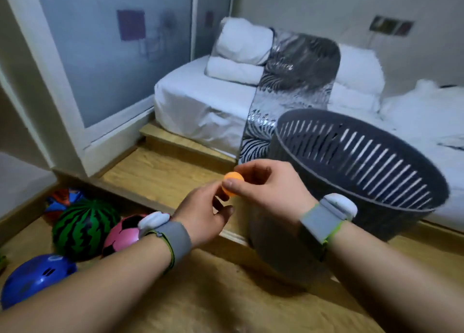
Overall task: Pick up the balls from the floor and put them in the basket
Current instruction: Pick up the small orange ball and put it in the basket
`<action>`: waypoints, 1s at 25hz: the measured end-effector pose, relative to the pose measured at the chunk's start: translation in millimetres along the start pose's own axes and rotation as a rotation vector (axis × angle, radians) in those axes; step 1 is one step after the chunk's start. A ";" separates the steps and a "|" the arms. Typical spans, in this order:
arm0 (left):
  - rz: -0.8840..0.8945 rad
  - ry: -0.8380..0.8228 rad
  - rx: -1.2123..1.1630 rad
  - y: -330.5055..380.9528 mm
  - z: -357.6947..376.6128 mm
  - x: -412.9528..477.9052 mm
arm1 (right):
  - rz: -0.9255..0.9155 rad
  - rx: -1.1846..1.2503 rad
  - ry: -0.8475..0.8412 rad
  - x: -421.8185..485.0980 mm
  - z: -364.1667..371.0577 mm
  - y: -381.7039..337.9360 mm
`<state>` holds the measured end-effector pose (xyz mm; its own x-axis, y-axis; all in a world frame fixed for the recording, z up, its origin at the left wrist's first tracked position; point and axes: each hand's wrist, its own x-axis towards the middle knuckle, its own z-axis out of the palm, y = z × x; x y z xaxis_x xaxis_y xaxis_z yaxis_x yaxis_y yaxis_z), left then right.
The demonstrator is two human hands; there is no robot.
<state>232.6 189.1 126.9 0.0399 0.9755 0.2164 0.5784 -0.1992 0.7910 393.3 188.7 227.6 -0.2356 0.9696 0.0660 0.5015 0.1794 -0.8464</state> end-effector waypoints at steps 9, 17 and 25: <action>0.376 -0.080 0.383 107.3 17.5 49.6 | 0.051 -0.199 0.247 29.4 -131.3 9.9; 0.452 0.050 0.319 96.7 49.7 53.4 | 0.181 -0.442 0.216 47.6 -136.4 63.5; 0.449 0.019 0.440 88.9 45.5 51.9 | 0.345 -0.247 0.075 43.2 -128.3 58.5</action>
<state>323.2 226.3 182.4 0.3450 0.8028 0.4863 0.7898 -0.5282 0.3117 519.3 262.5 248.7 0.0369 0.9875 -0.1529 0.7264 -0.1316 -0.6745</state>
